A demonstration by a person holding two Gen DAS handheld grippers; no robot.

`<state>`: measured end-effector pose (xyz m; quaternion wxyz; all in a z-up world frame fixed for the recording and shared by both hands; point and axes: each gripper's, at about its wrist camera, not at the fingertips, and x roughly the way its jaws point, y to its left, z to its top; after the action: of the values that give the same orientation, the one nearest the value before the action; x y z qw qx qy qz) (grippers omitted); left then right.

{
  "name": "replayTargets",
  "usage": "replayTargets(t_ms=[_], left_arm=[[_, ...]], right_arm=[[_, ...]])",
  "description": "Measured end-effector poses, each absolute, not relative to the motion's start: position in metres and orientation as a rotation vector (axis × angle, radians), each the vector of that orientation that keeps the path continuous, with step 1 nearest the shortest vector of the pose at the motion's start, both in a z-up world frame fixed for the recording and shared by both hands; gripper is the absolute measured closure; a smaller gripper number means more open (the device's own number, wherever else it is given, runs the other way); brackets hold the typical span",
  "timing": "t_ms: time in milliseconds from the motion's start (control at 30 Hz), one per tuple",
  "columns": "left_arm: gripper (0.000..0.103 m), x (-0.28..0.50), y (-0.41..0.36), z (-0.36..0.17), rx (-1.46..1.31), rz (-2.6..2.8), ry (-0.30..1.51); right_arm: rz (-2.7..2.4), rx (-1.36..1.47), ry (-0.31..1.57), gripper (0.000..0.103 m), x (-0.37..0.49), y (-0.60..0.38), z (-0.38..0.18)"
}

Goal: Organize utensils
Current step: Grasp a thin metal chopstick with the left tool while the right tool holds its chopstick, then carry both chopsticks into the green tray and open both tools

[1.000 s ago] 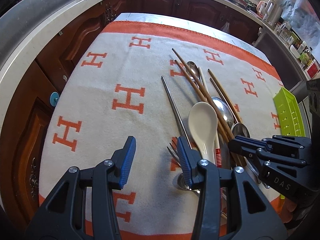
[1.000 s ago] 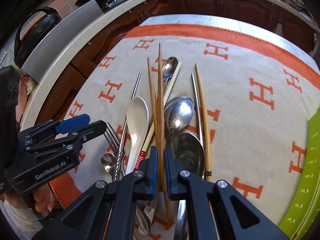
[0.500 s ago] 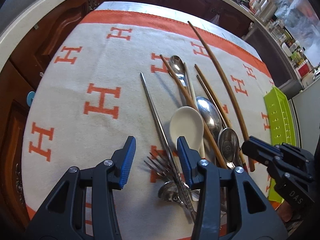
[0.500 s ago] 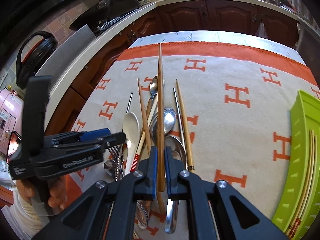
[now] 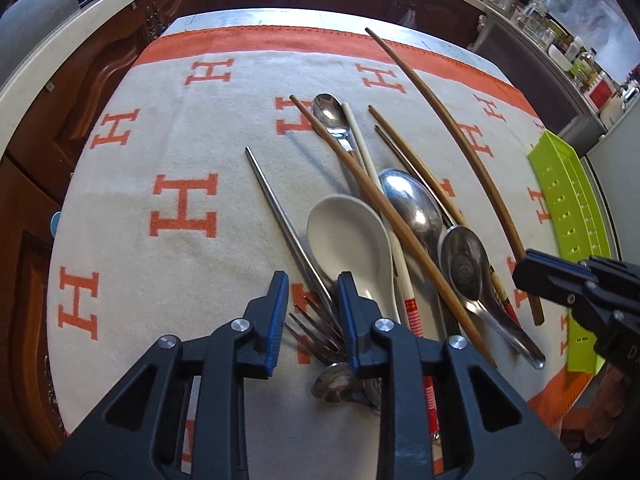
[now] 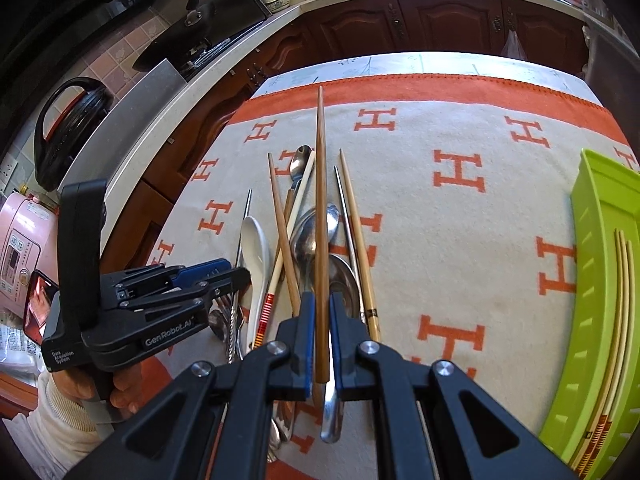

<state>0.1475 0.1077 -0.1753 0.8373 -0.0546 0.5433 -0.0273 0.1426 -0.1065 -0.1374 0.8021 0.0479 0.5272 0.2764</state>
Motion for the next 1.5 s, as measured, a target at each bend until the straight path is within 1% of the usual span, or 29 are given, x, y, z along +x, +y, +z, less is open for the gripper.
replayTargets(t_ms=[200,467,567,633,700,900,1100,1333,1500], left_arm=[[0.081,0.138,0.104,-0.175,-0.087,-0.100,1.145],[0.081,0.158,0.099,-0.176,-0.056,-0.098,1.180],[0.092,0.165,0.098,-0.177,-0.034,-0.064,1.192],[0.094,0.166,0.098,-0.176,-0.039,-0.050,1.190],[0.100,0.164,0.102,-0.175,-0.083,-0.040,1.183],[0.100,0.150,0.115,-0.162,-0.189,0.001,1.134],[0.100,0.134,0.112,-0.130,-0.273,-0.013,1.089],[0.100,0.120,0.059,-0.087,-0.278,-0.110,1.047],[0.100,0.120,-0.009,-0.070,-0.258,-0.203,1.042]], right_arm=[[0.597,0.121,1.134,0.097,0.140,-0.111,-0.138],[0.600,0.152,1.131,0.097,0.137,-0.120,-0.137],[0.590,0.173,1.131,0.097,0.139,-0.126,-0.138],[0.586,0.191,1.130,0.097,0.139,-0.131,-0.137],[0.582,0.203,1.125,0.097,0.139,-0.135,-0.136],[0.578,0.230,1.107,0.097,0.135,-0.144,-0.131],[0.580,0.273,1.070,0.097,0.123,-0.157,-0.116],[0.541,0.326,1.020,0.097,0.098,-0.192,-0.099],[0.477,0.358,1.007,0.097,0.079,-0.227,-0.096]])
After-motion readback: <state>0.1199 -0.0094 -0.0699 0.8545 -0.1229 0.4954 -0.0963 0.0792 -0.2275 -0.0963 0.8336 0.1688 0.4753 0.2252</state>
